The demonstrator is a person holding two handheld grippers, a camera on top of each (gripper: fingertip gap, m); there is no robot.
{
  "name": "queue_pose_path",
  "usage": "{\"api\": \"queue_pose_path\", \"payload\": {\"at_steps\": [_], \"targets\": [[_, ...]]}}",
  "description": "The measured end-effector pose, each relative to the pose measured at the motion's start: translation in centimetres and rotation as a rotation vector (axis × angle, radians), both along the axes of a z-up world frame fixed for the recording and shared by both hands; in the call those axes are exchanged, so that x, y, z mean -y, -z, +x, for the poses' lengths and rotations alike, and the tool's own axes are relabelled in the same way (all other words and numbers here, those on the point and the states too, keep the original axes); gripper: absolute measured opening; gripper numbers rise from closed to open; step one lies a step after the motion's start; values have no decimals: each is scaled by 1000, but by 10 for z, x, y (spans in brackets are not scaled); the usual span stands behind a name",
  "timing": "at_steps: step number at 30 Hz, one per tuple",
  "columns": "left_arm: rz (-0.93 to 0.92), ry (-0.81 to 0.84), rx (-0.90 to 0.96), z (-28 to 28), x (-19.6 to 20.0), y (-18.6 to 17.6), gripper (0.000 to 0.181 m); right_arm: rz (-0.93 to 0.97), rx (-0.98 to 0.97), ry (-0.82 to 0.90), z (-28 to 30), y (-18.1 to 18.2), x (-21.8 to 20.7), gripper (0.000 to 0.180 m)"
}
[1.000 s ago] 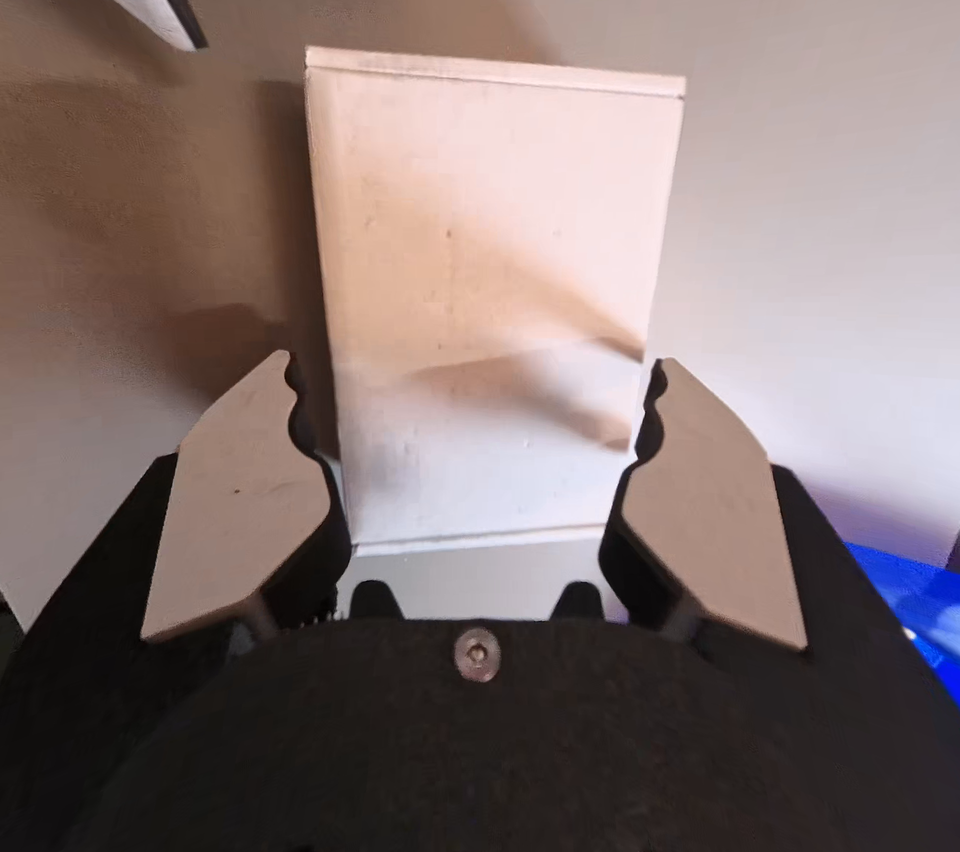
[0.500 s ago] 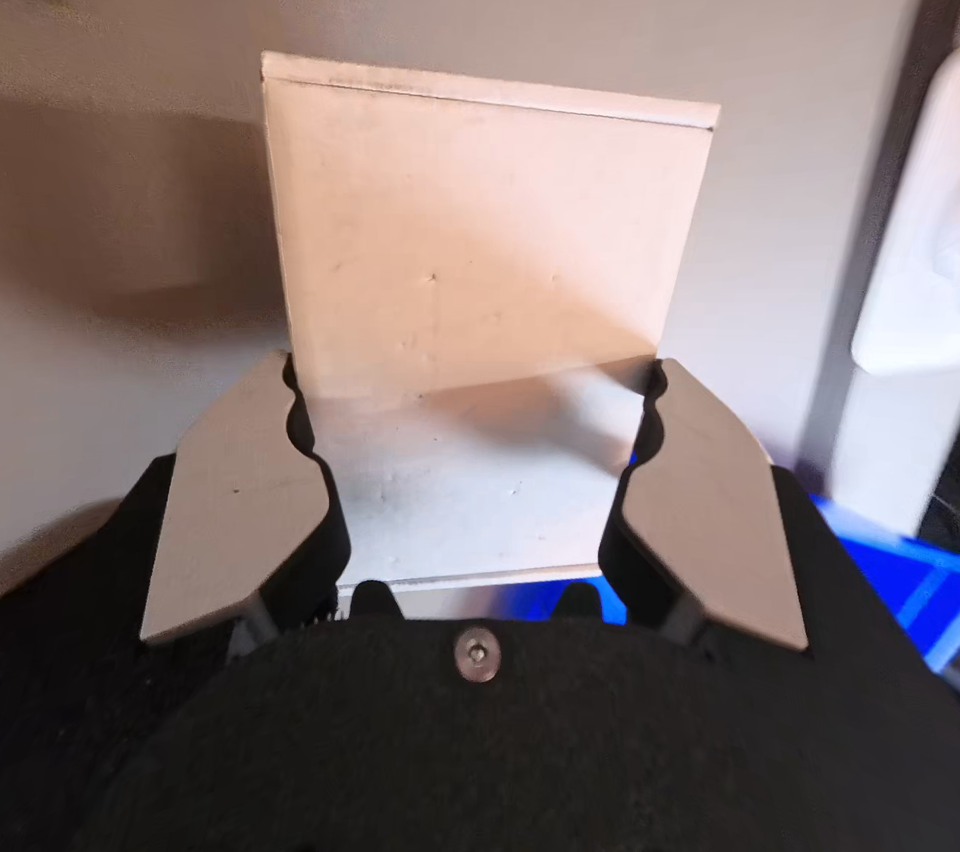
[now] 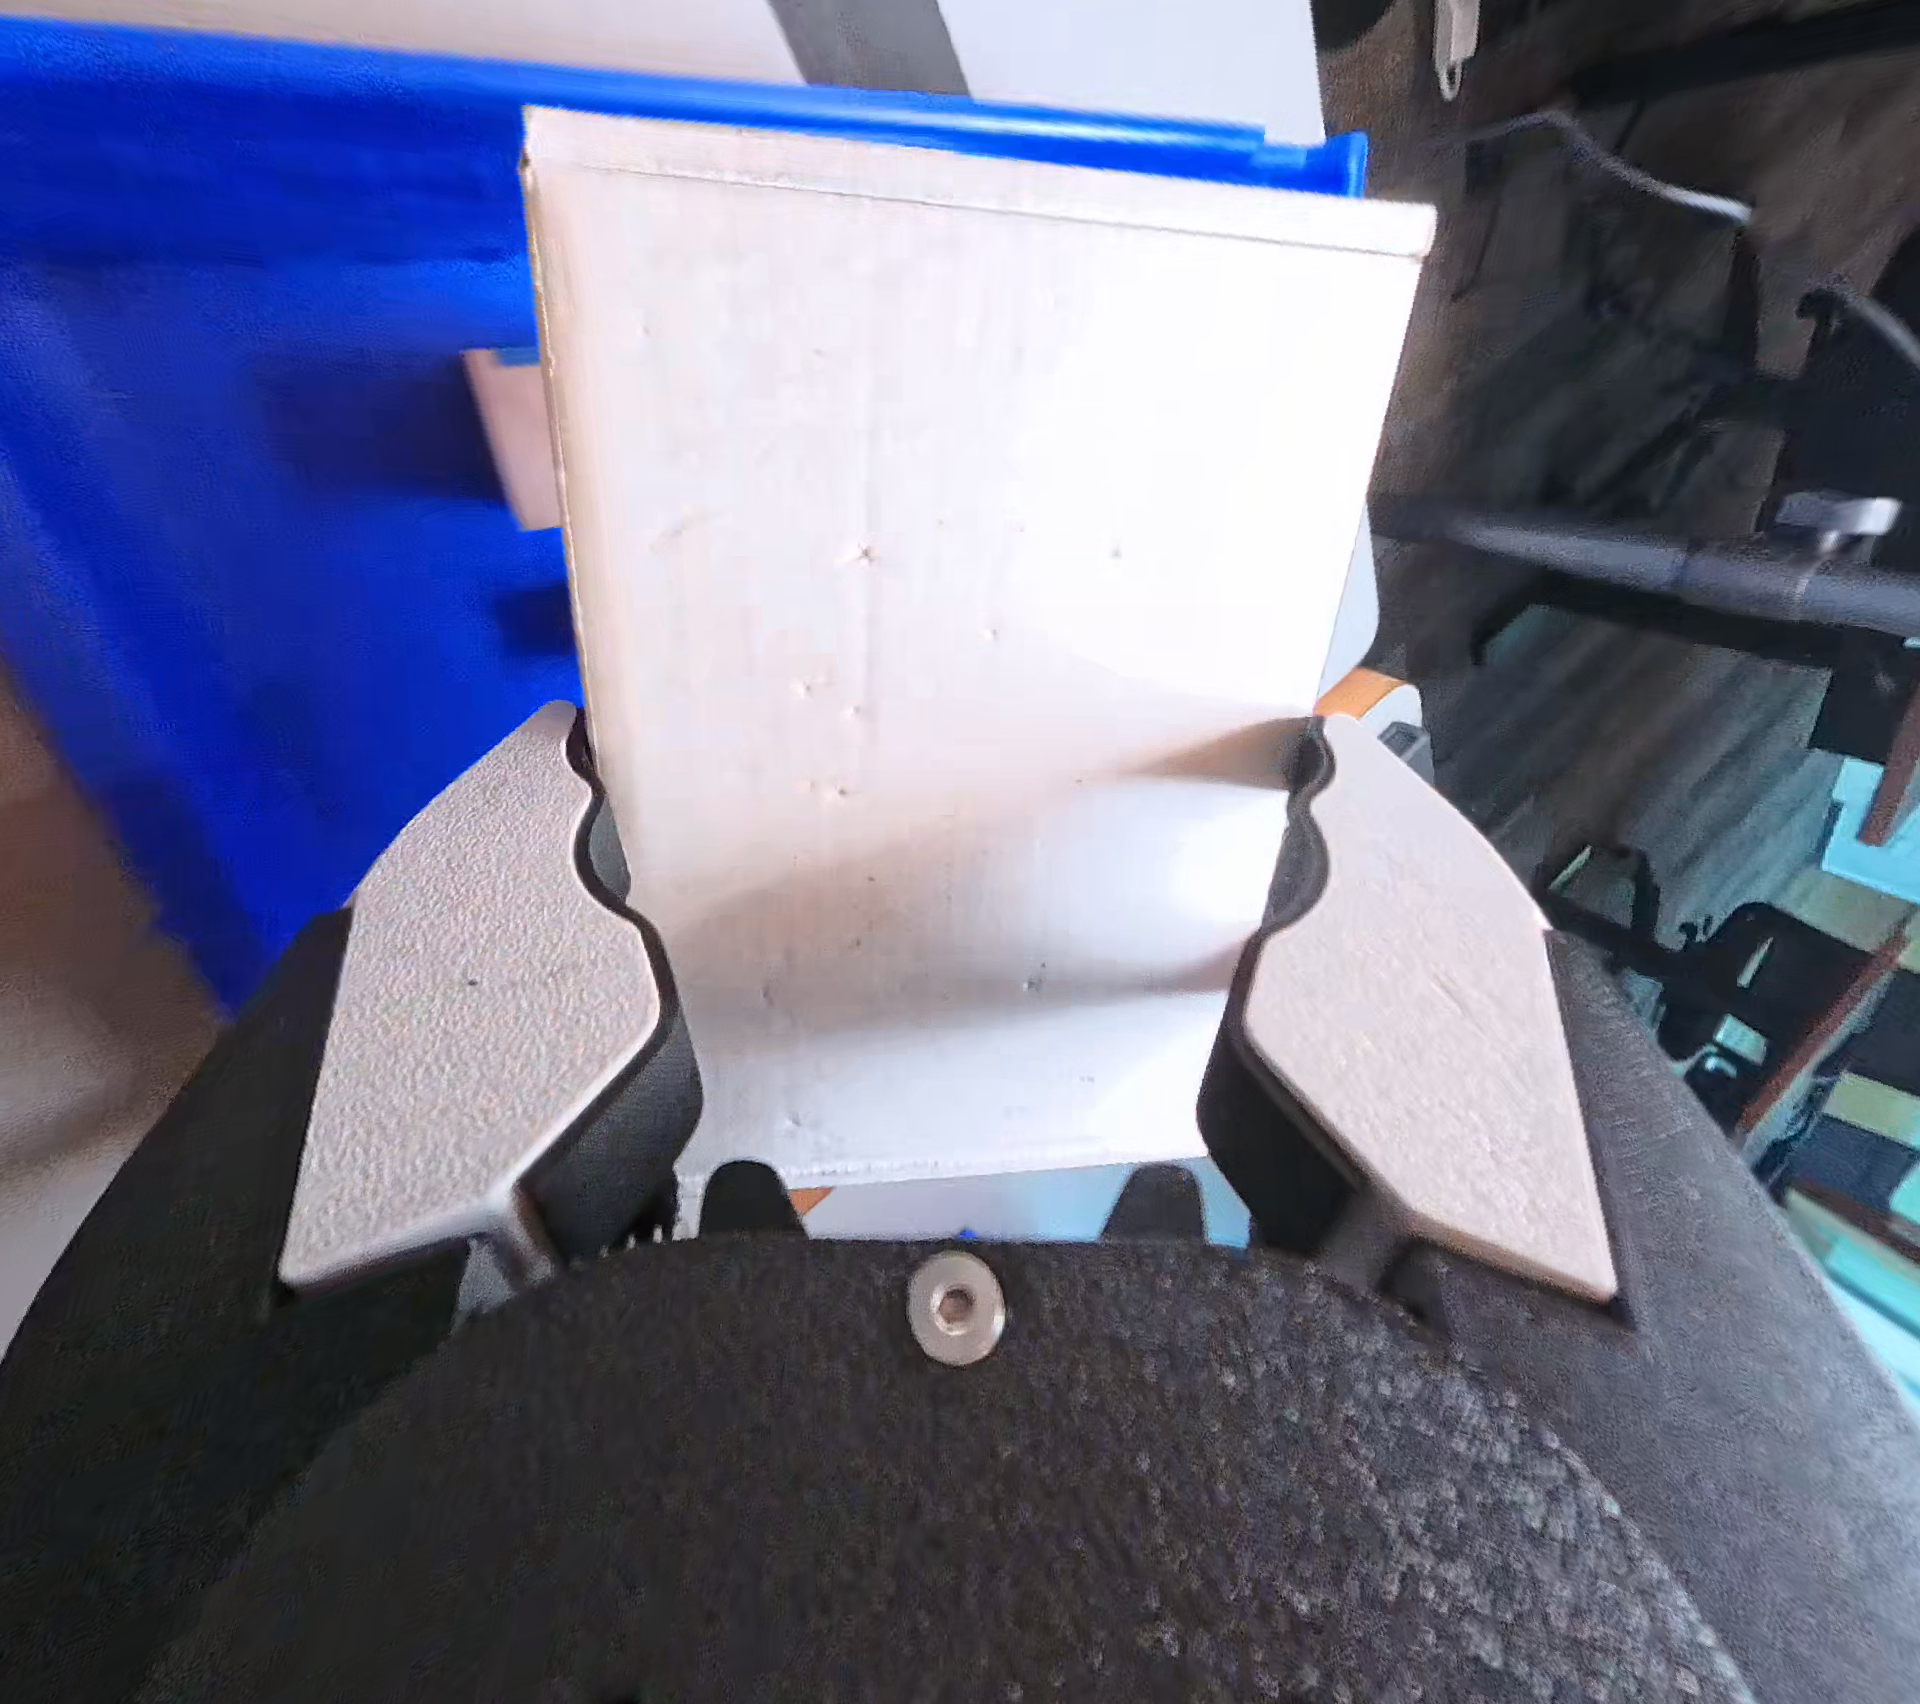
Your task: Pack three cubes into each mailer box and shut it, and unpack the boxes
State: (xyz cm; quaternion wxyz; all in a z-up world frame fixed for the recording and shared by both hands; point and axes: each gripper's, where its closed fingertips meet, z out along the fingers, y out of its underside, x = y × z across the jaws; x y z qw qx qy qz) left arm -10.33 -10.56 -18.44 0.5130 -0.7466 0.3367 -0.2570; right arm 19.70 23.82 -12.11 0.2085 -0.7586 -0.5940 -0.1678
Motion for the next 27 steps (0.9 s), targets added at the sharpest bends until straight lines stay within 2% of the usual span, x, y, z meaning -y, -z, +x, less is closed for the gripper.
{"api": "queue_pose_path", "payload": {"at_steps": [6,12,15,18,22,27], "targets": [[19,3,55,-1,-2,-5,75,-95,62,35,21,58,-51,123],[26,8,113,-2,-8,-9,74,-231,97,-33,18,99,-55,123],[53,13,100,0,-9,-8,75,-238,143,-38,25,109,-59,122],[55,14,87,2,-10,-6,75,-206,137,-44,25,107,-63,119],[52,9,92,1,-10,-7,75,-88,123,-46,23,85,-67,113],[71,-1,102,-2,-7,-14,75,9,-232,-92,-27,38,-22,104]]}}
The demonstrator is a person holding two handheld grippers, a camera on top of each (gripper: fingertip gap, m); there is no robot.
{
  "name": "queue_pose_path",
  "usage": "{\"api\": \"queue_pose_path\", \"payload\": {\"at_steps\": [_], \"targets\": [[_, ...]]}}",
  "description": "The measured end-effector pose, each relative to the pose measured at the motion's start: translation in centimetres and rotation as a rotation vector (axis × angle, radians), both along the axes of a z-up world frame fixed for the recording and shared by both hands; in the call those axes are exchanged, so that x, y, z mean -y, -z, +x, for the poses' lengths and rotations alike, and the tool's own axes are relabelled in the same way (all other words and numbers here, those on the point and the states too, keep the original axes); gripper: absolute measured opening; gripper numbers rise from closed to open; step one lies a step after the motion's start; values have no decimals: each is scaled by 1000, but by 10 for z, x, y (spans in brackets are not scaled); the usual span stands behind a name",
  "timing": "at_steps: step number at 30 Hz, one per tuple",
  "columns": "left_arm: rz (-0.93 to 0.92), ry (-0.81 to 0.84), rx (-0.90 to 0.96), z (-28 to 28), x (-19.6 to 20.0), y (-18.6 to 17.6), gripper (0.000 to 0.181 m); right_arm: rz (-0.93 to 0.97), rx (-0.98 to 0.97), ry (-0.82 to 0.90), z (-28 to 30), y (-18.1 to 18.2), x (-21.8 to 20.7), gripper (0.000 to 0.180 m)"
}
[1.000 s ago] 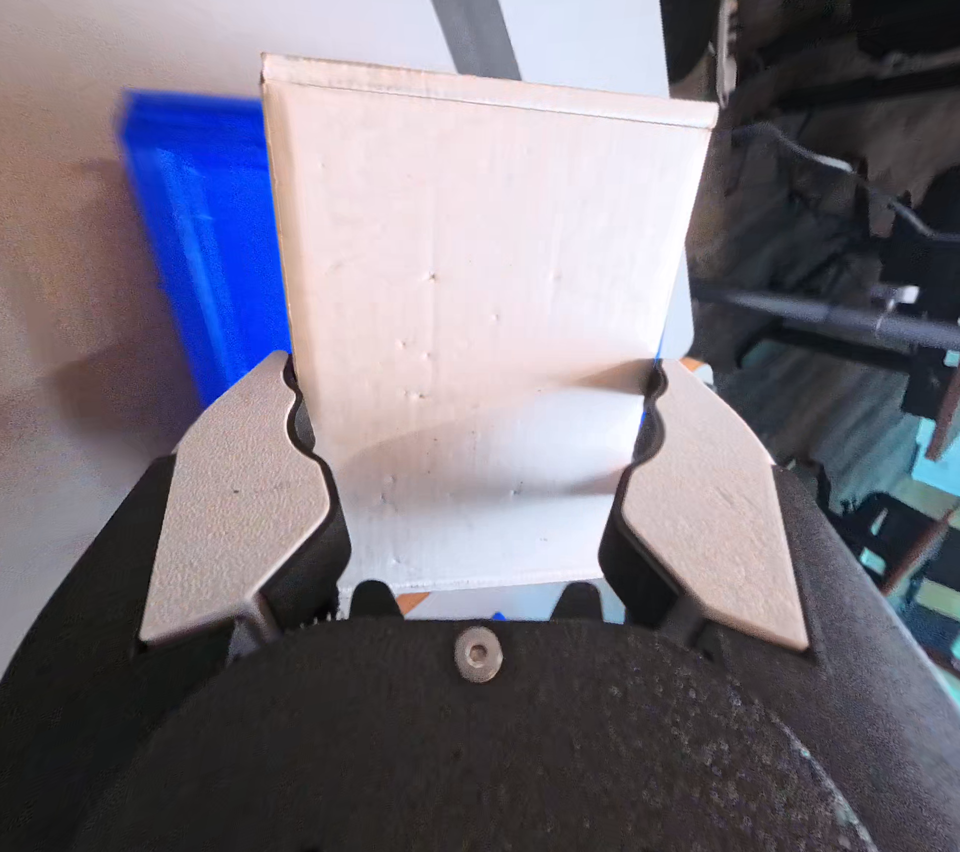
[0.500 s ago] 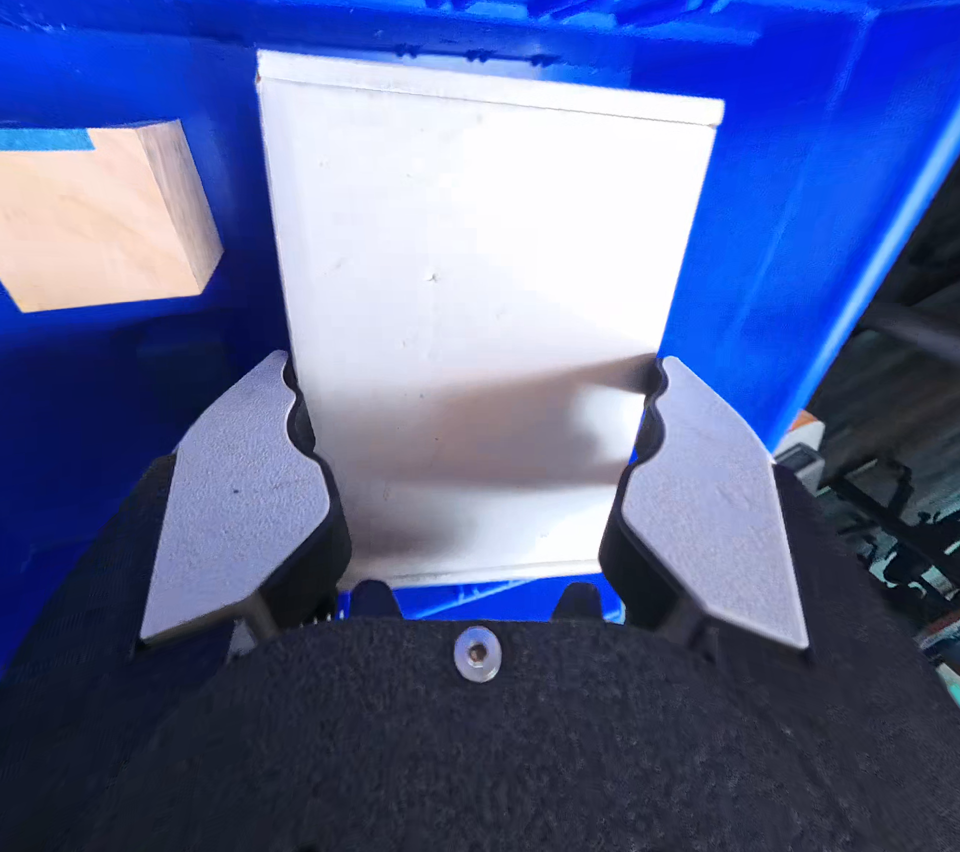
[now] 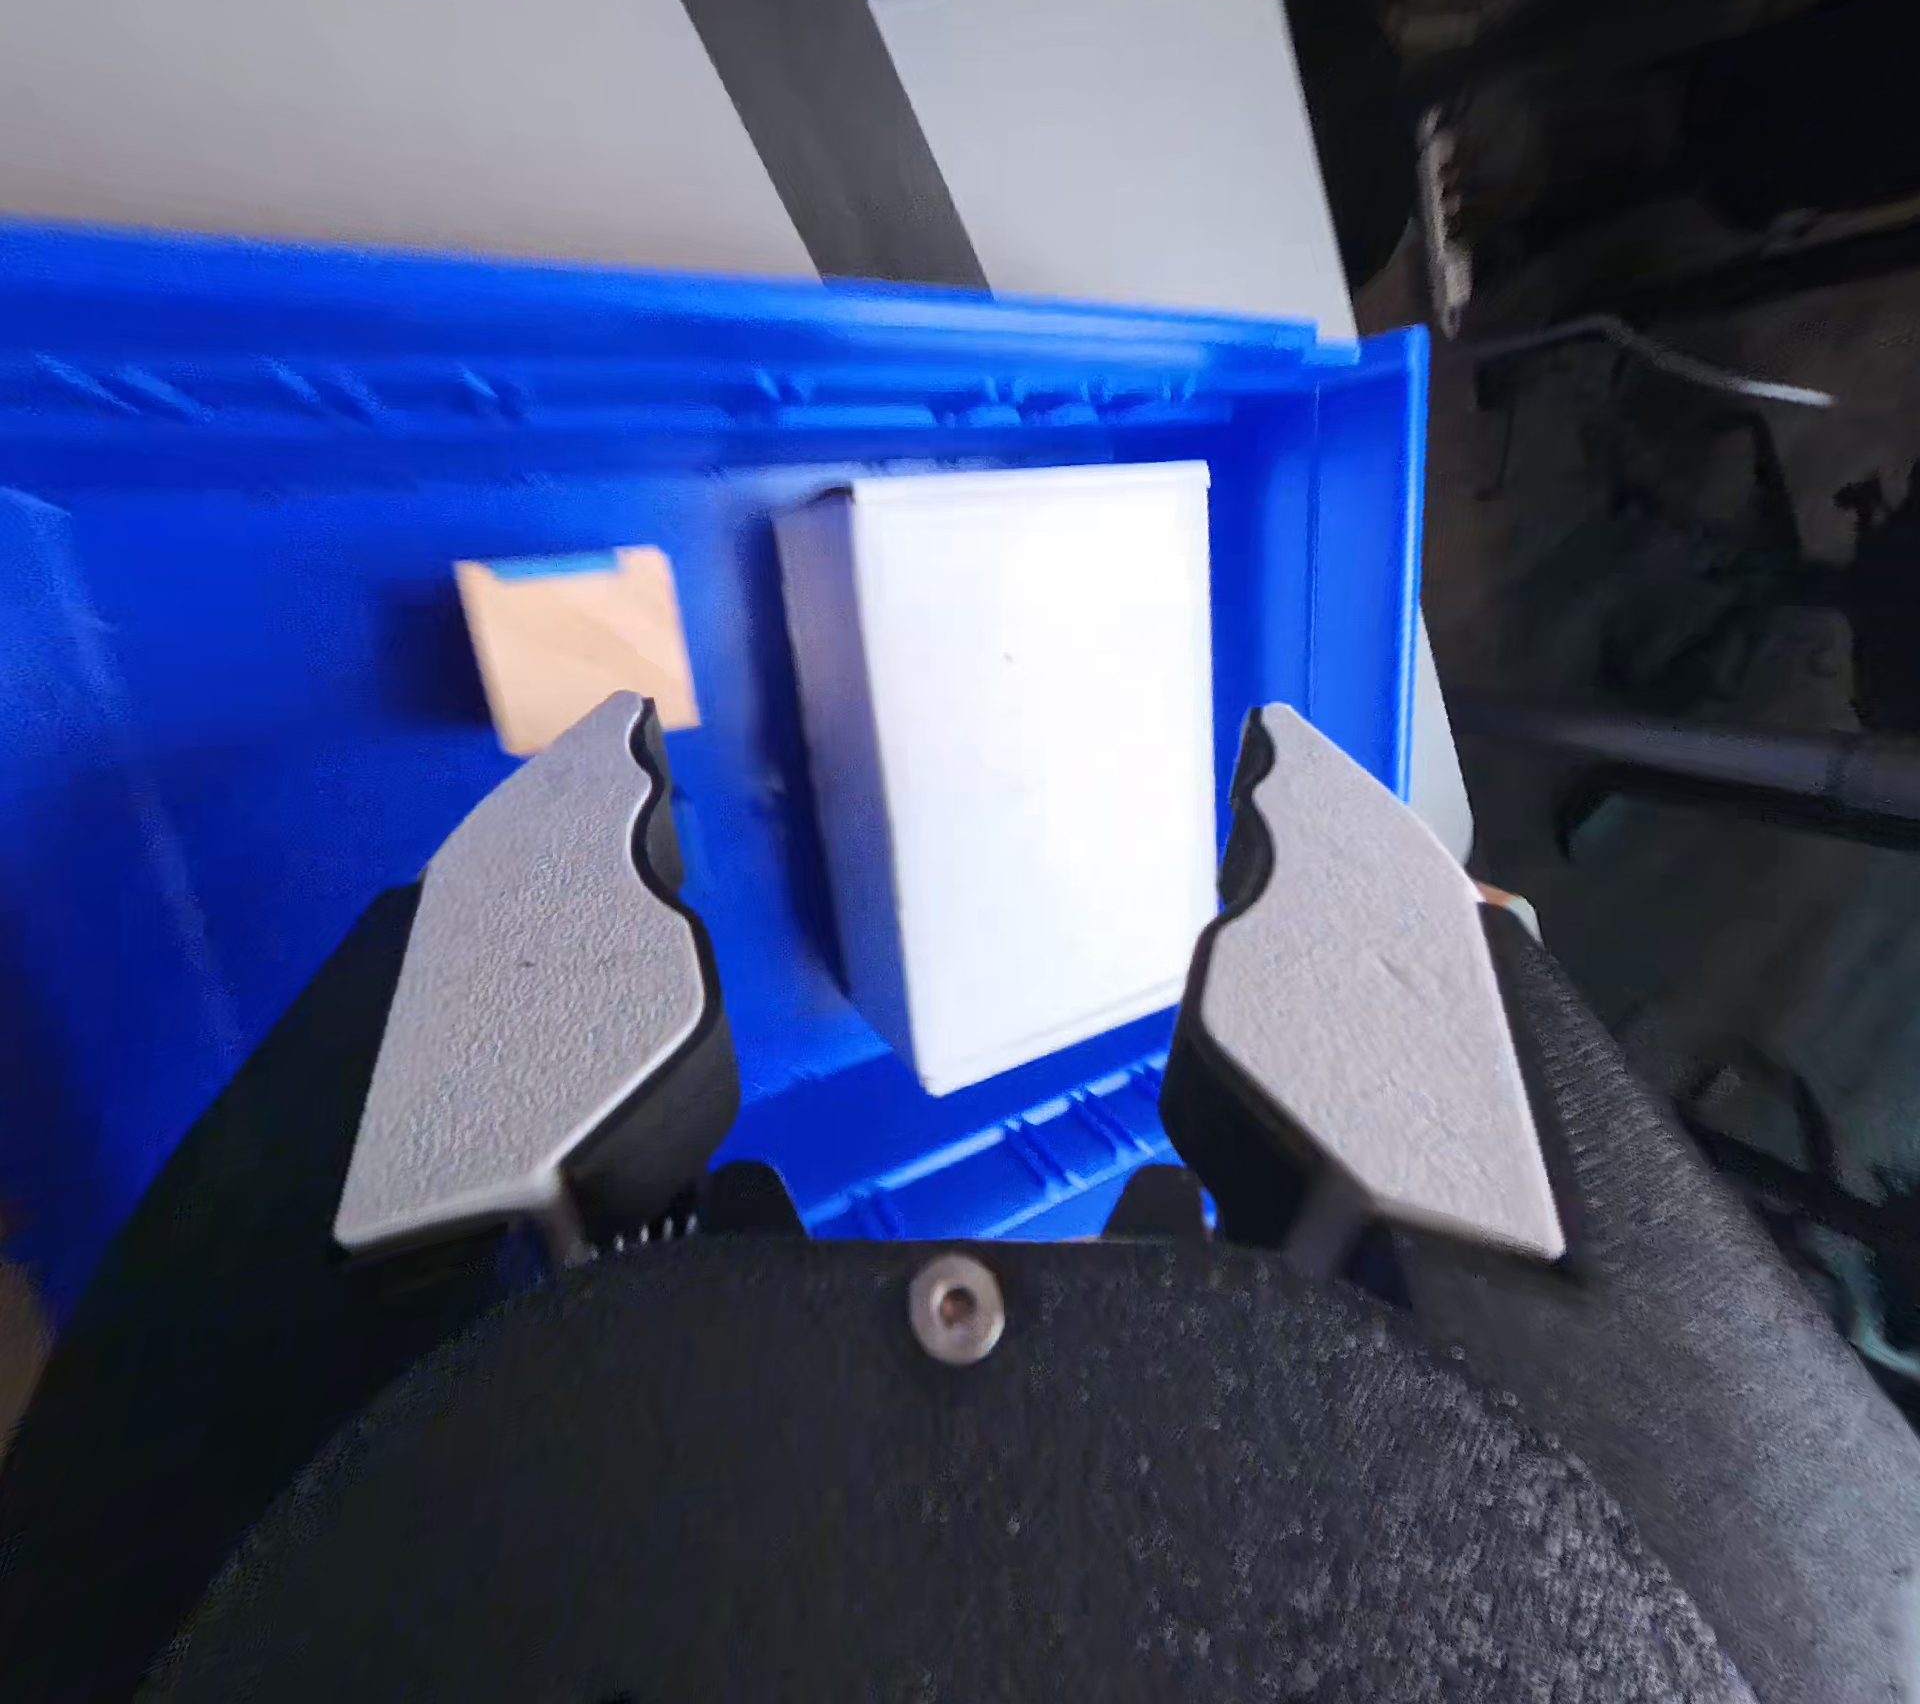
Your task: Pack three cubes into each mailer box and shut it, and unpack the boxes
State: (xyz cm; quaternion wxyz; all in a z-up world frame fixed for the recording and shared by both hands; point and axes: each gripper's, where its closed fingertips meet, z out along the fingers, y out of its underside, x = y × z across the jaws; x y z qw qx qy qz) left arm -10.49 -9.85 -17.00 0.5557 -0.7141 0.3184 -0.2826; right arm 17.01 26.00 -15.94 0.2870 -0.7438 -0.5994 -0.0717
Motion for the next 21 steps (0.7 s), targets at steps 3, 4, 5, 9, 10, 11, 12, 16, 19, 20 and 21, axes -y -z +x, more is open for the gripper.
{"api": "queue_pose_path", "payload": {"at_steps": [3,4,5,9,10,11,12,16,19,20,21], "targets": [[12,-37,15,-10,-2,-8,72,38,-310,-59,-42,-32,59,96],[10,-52,20,-15,-4,-11,71,36,-408,-78,-55,-39,82,96],[8,-72,26,-21,-6,-14,71,20,-499,-93,-65,-43,107,94],[36,-185,-14,-59,-22,-35,73,-92,-762,-117,-93,-33,200,92],[41,-215,-60,-72,-27,-40,76,-116,-797,-121,-97,-27,219,91],[39,-236,-120,-88,-33,-44,79,-136,-827,-119,-100,-20,236,90],[26,-248,-183,-104,-39,-48,83,-163,-851,-122,-103,-12,252,89],[-74,-270,-365,-176,-75,-67,89,-274,-887,-146,-110,14,298,87],[-163,-285,-566,-235,-112,-61,90,-345,-944,-177,-114,18,317,79],[-208,-282,-634,-255,-123,-54,91,-346,-962,-182,-115,18,317,78],[-250,-279,-693,-273,-134,-46,91,-351,-971,-185,-116,19,317,77]]}}
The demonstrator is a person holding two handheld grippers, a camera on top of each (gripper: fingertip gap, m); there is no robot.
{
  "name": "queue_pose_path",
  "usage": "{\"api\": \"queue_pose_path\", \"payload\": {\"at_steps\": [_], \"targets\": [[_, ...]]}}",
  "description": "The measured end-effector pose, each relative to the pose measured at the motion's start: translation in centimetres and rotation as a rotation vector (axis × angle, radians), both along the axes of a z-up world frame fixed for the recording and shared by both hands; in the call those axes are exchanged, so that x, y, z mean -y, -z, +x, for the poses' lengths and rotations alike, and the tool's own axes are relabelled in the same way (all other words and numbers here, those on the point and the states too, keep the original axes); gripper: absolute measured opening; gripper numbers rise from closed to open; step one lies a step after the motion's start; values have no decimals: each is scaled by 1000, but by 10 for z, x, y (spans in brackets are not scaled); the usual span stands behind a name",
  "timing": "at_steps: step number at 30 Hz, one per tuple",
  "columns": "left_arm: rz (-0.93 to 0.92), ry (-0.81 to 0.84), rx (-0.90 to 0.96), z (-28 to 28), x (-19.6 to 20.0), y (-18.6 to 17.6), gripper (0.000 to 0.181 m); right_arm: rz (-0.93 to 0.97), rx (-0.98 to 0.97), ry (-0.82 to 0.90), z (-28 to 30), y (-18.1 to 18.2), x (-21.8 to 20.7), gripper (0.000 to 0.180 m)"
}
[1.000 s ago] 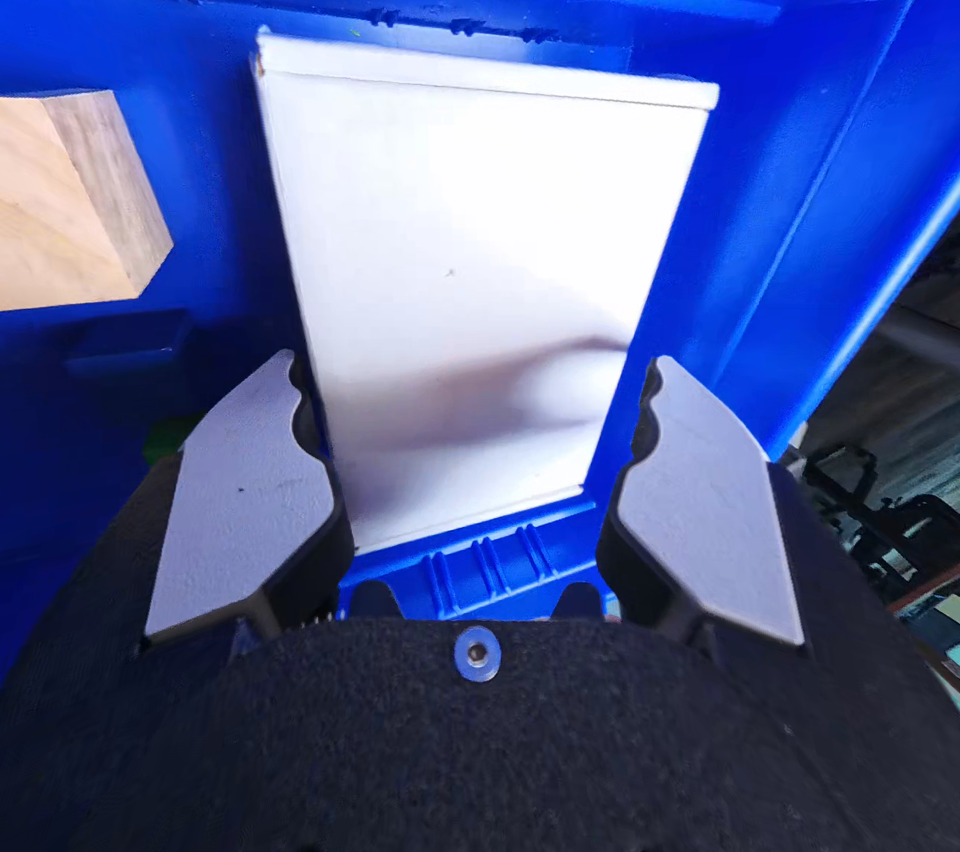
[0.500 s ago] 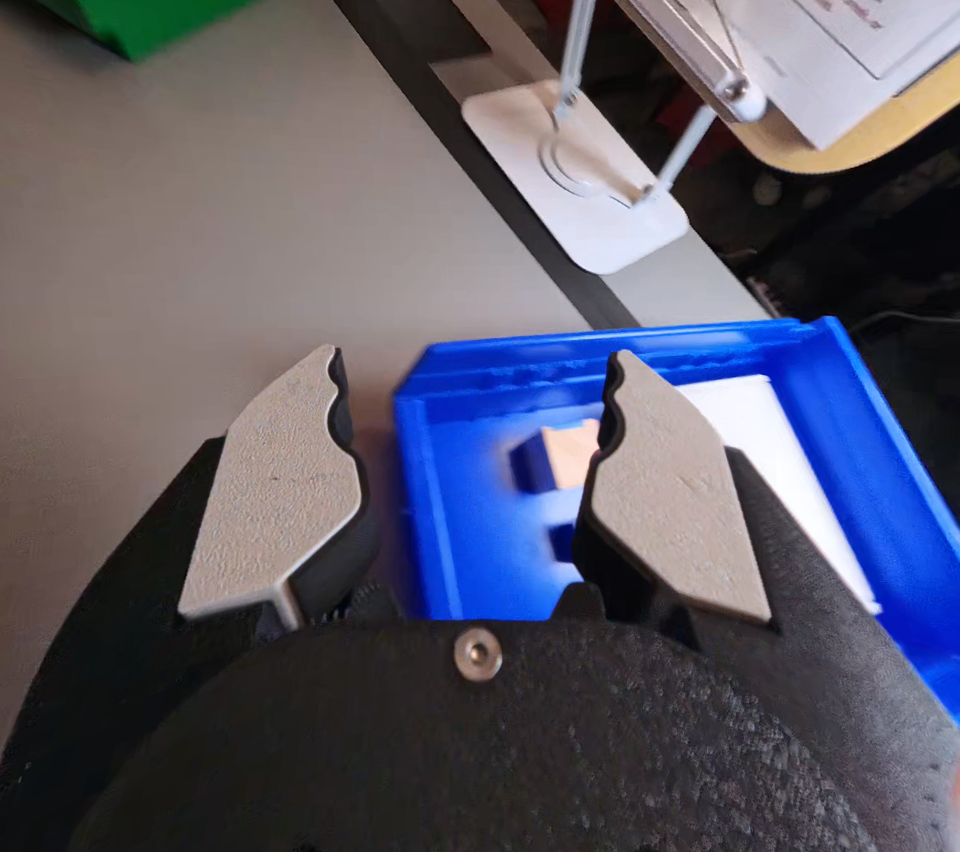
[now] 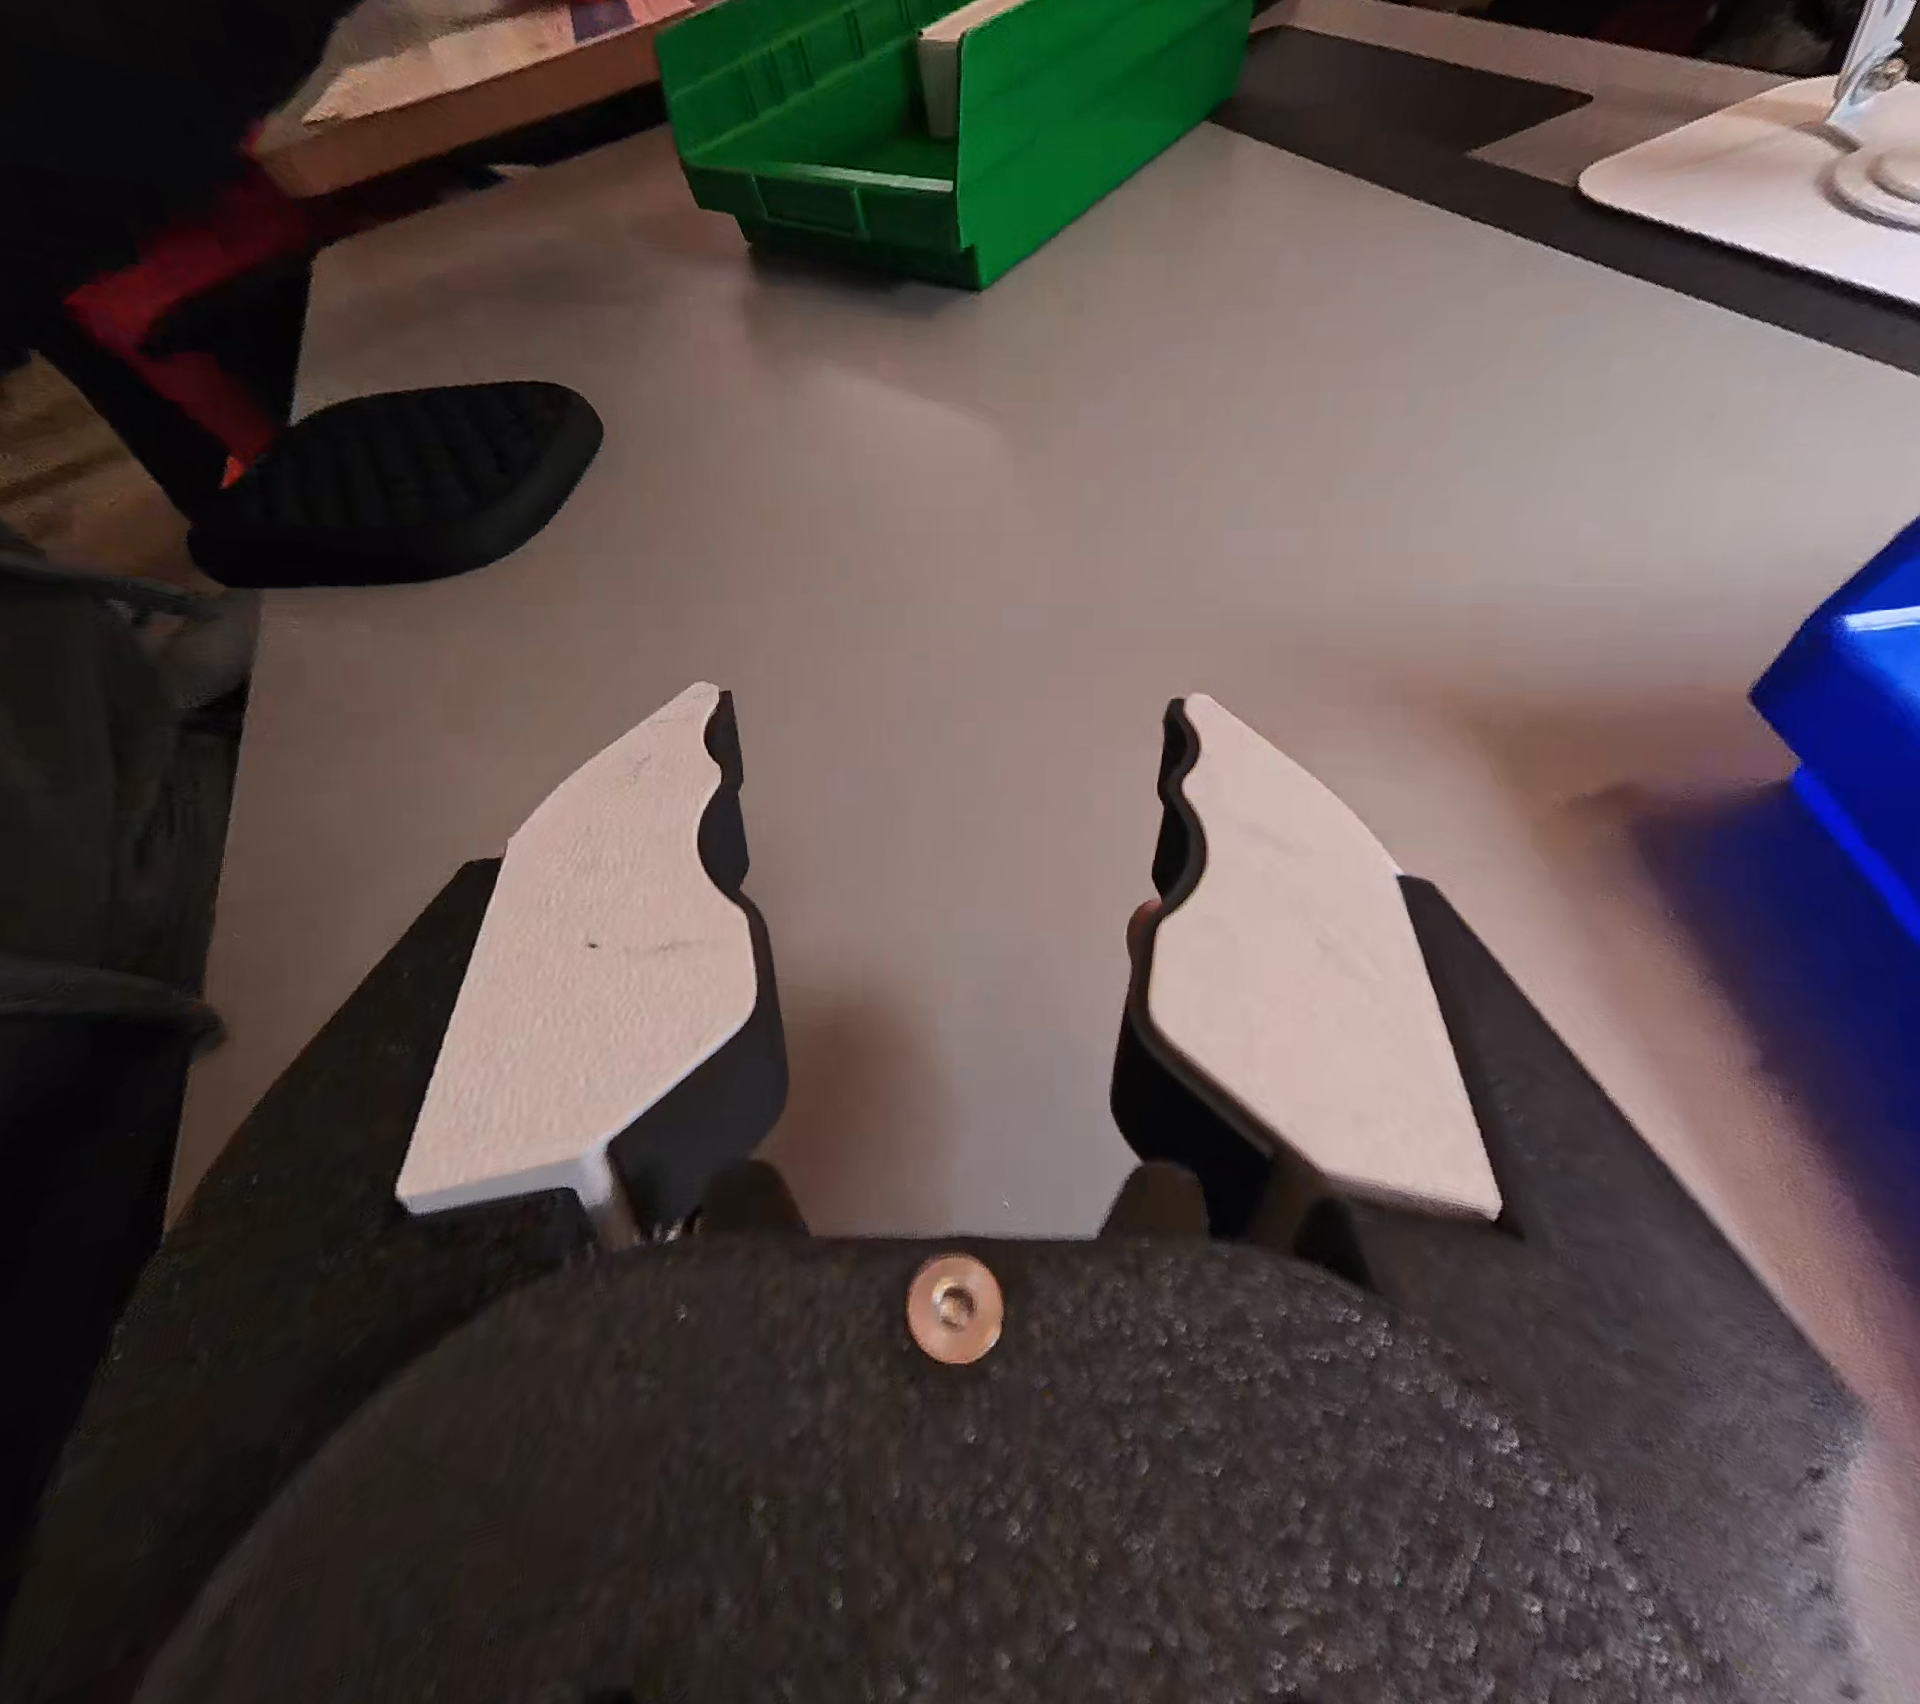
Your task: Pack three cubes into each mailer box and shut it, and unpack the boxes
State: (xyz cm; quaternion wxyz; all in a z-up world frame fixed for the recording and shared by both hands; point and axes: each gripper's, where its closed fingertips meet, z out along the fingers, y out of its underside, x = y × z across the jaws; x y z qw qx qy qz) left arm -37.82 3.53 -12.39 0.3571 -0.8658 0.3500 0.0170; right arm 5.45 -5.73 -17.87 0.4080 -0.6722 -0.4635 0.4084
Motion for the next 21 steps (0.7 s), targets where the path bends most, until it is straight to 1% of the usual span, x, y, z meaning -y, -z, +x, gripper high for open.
{"api": "queue_pose_path", "payload": {"at_steps": [3,7,11,14,16,21], "targets": [[-172,-48,-93,-46,-24,28,95,-13,-11,-19,-1,2,1,77],[-326,-94,-178,-83,-49,59,104,-22,-6,-43,1,8,4,75],[-422,-100,-218,-96,-69,77,112,-63,-34,-48,2,6,2,73],[-504,-116,-241,-105,-74,88,118,-78,-39,-47,3,7,1,72],[-549,-122,-235,-107,-74,95,117,-79,-44,-45,3,6,-1,71],[-545,-109,-283,-107,-73,104,119,-29,-2,-15,6,10,-6,70]]}}
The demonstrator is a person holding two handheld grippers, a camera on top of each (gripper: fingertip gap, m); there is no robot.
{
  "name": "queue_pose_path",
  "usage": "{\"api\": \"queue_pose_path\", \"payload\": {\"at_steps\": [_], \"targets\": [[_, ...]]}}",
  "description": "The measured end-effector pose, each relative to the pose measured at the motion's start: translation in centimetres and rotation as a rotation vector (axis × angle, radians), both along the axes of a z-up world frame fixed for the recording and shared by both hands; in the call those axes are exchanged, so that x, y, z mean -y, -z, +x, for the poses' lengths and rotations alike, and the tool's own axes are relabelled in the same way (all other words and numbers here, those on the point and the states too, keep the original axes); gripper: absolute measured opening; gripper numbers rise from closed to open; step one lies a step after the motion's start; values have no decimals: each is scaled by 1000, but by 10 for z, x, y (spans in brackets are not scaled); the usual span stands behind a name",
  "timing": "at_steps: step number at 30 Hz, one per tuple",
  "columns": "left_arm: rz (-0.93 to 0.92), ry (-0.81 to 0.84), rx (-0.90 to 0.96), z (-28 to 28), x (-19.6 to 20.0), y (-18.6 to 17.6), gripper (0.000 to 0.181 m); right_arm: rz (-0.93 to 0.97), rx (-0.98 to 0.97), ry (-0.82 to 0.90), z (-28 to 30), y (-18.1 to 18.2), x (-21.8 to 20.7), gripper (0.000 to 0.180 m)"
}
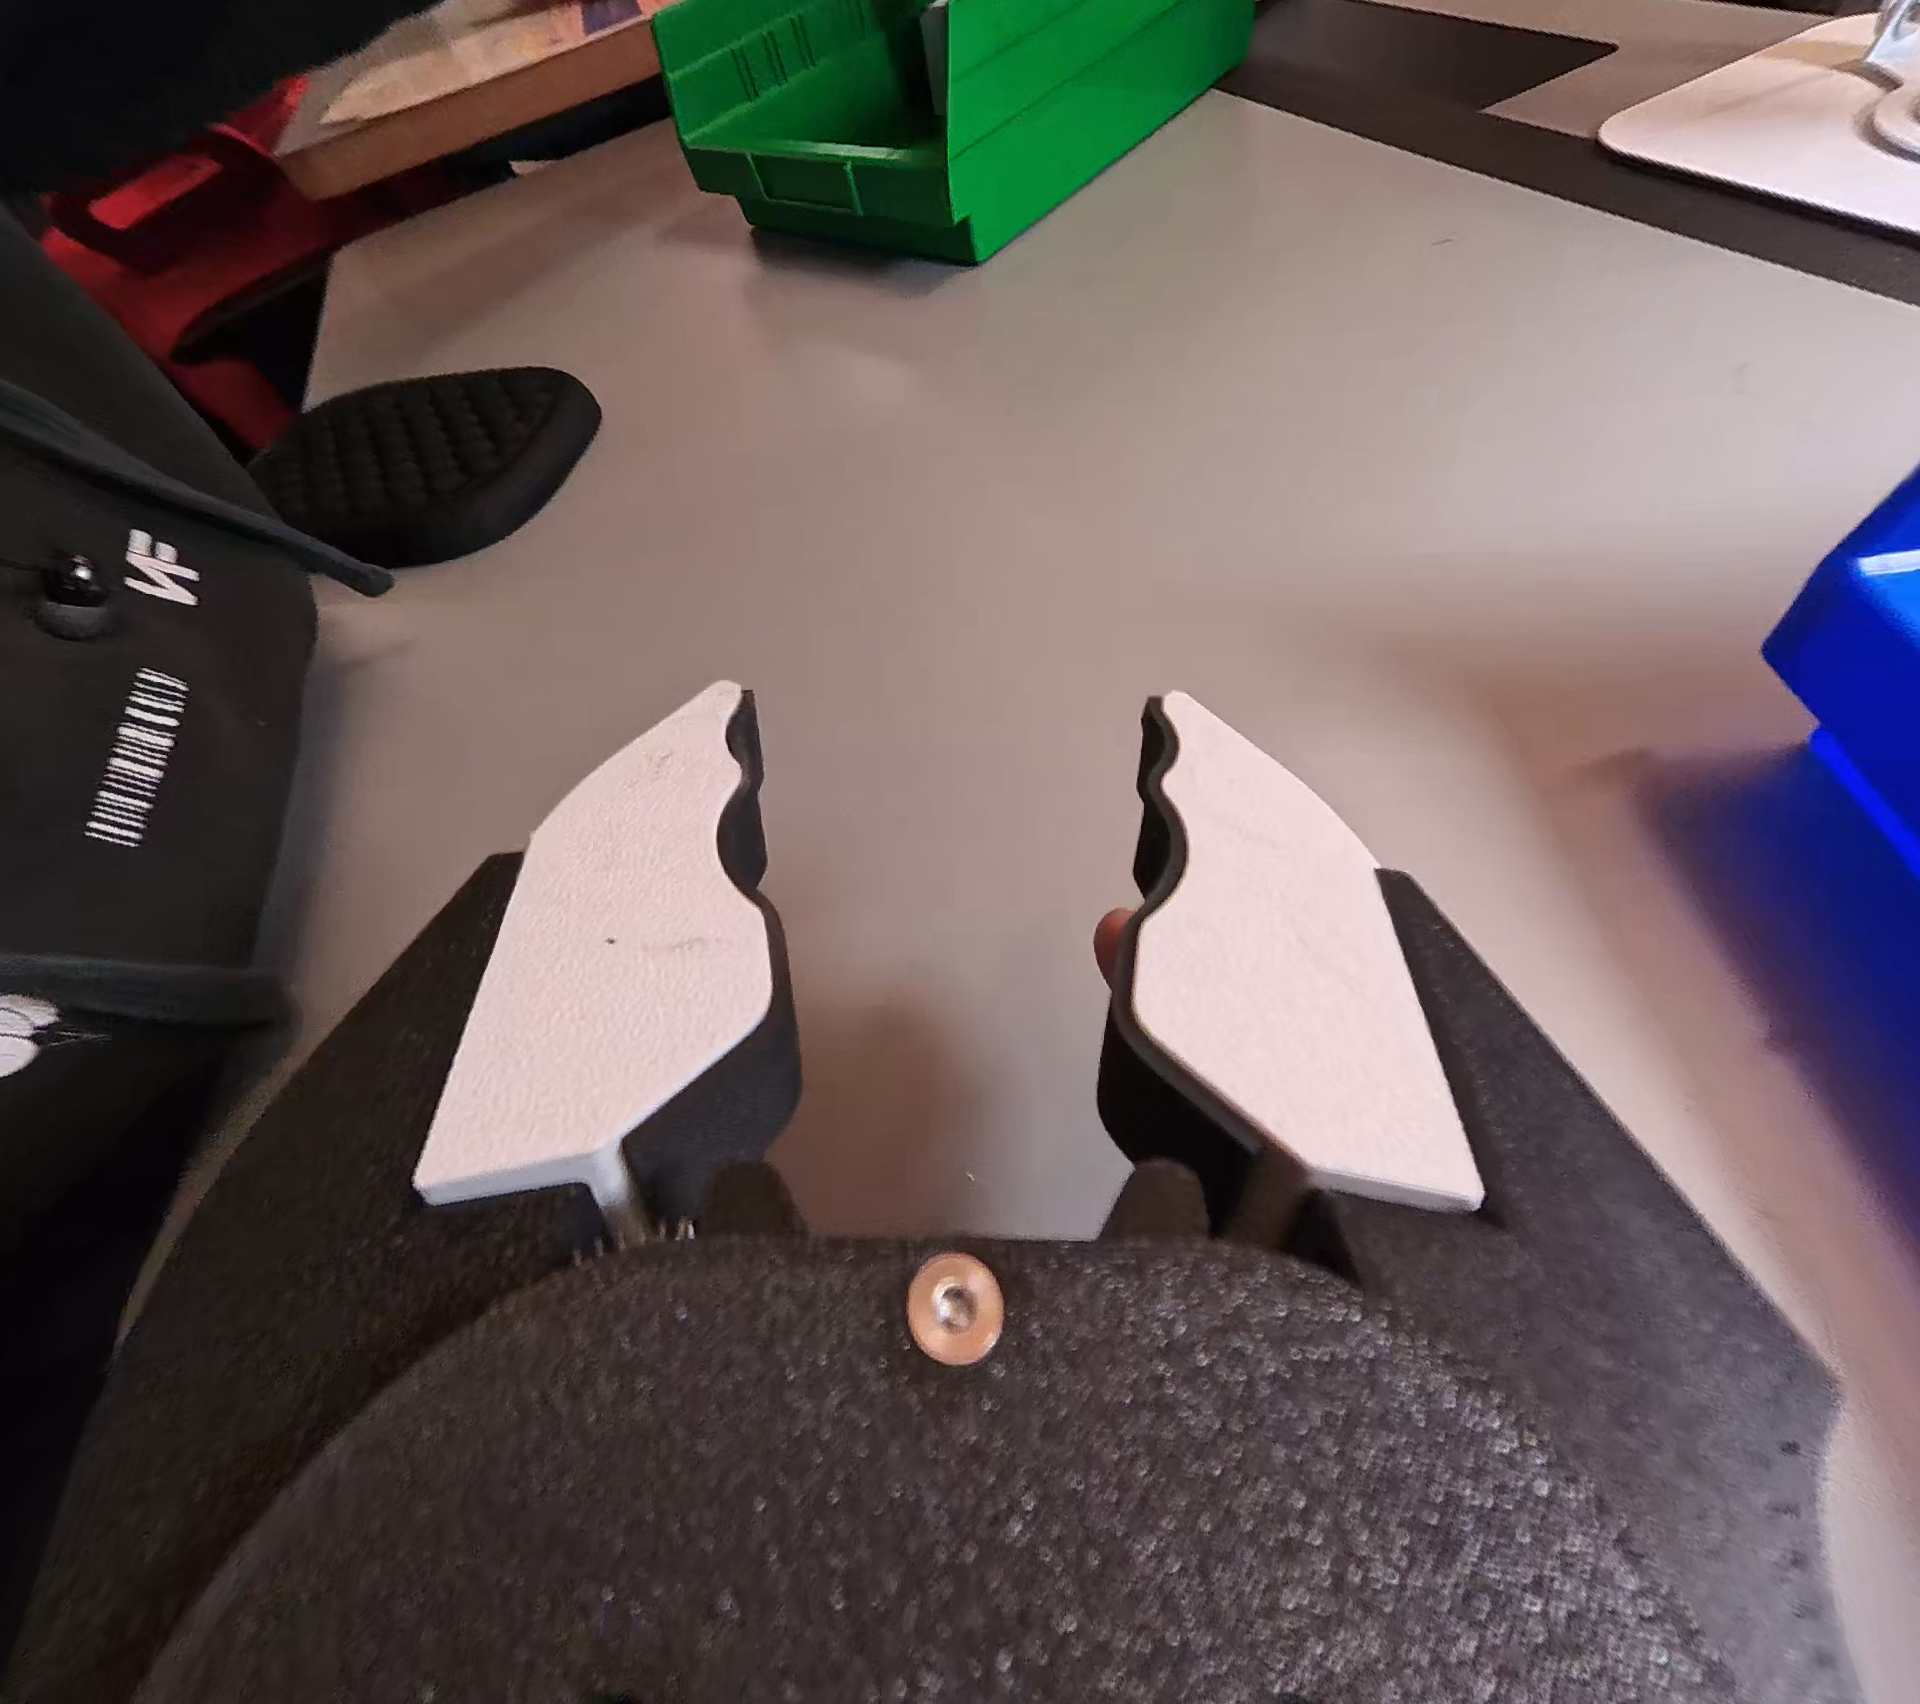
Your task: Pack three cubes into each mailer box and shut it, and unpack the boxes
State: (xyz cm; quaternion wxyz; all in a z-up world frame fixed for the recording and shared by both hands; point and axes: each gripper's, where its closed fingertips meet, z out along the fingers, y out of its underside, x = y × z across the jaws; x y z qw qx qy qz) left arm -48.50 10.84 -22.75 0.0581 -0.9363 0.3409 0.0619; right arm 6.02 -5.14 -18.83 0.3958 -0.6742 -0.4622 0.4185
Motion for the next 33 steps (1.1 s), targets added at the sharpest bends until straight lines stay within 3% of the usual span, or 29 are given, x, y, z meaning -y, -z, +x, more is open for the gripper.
{"api": "queue_pose_path", "payload": {"at_steps": [9,27,33], "targets": [[-92,119,-30,38,51,-5,117,78,56,-22,-2,4,7,68],[-23,185,-14,61,46,2,122,138,74,2,-3,6,7,59],[105,208,-3,73,56,-45,121,179,88,-2,-4,6,10,58]]}}
